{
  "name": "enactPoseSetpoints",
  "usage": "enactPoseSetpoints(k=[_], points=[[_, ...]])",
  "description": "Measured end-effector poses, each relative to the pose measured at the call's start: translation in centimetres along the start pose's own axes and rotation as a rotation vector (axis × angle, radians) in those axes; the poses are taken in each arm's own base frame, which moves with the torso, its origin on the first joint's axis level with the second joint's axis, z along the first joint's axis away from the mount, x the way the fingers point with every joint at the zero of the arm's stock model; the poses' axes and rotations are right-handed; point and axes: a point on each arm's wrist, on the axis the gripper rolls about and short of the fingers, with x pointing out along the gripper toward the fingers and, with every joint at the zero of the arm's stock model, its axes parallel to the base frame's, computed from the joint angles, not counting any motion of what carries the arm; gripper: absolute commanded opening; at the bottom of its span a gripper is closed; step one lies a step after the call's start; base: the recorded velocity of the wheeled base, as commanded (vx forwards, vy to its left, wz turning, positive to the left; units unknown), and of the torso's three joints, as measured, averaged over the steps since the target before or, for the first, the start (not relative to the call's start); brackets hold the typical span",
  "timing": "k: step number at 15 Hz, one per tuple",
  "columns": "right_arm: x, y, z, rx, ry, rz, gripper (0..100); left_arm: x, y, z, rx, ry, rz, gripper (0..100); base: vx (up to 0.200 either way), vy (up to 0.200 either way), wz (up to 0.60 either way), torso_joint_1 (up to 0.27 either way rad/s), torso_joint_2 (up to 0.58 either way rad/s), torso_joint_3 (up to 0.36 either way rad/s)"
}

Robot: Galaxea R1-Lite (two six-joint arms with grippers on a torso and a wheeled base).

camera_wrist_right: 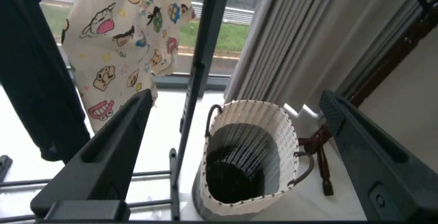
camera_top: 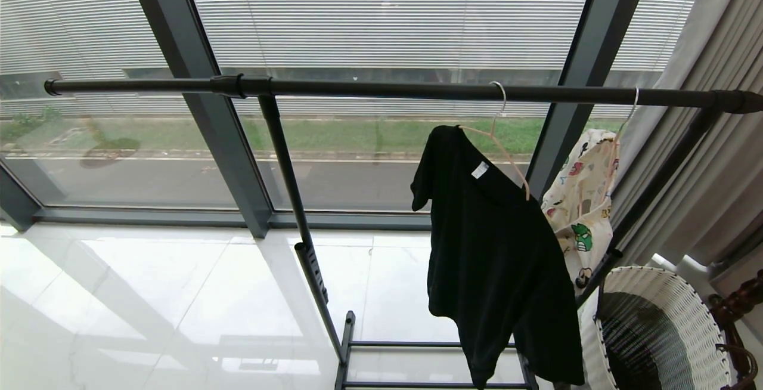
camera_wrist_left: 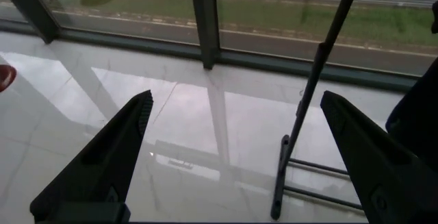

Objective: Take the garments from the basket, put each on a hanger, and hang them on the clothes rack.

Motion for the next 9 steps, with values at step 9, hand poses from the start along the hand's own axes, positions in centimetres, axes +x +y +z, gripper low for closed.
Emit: enactPoseSetpoints(k=[9], points=[[-0.03,0.33,-0.44,0.135,0.04,0.122,100,0.01,0.05,-0.03,-0.013,0.001,-0.03,100,0.0,0.0,0.0,0.0,0.0,0.0]])
